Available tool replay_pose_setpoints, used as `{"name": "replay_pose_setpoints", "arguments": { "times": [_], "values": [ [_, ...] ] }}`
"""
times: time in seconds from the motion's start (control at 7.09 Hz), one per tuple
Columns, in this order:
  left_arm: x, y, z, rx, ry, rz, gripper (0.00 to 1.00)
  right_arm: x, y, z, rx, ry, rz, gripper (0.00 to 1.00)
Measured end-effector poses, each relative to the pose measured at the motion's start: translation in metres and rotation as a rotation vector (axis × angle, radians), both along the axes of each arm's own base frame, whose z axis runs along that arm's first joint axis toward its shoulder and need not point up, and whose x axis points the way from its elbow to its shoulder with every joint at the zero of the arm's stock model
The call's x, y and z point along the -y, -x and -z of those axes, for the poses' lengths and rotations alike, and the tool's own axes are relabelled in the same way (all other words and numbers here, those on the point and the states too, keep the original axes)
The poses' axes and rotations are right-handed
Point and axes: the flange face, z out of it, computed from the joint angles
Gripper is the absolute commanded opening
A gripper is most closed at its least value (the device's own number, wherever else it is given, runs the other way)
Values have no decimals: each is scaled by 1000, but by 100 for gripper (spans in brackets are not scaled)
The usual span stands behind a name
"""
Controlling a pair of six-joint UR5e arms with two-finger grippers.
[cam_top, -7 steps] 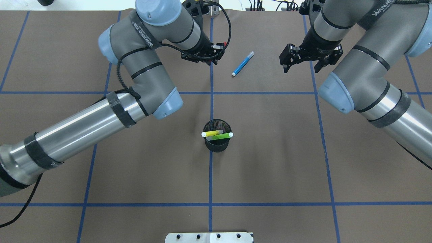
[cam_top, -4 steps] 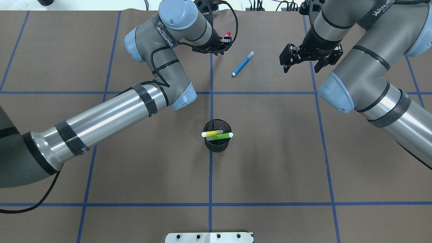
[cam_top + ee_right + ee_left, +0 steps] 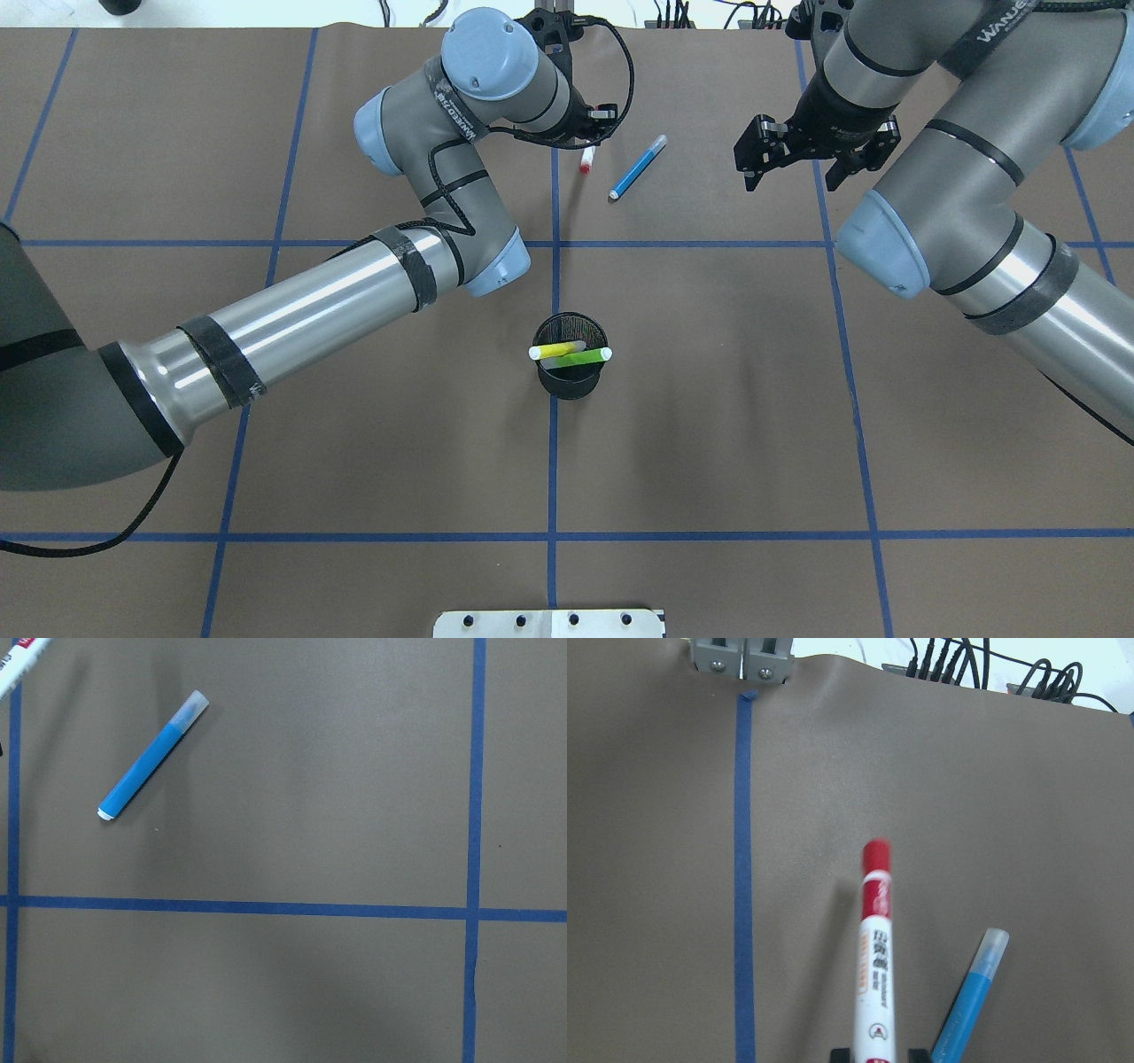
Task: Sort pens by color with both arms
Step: 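Set the white marker beside the blue highlighter and open the left gripper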
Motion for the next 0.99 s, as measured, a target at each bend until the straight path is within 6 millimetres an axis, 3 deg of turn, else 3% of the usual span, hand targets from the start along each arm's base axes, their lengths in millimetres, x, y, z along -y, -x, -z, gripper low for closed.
{"name": "replay_pose_setpoints", "arguments": {
  "times": [0.56, 0.99],
  "values": [
    [-8, 9, 12, -14, -10, -3, 99, 0, 0, 3, 5, -5, 1, 99],
    [-27, 62, 23, 19, 77, -88, 99, -3, -2, 9, 16, -13, -1, 99]
  ]
}}
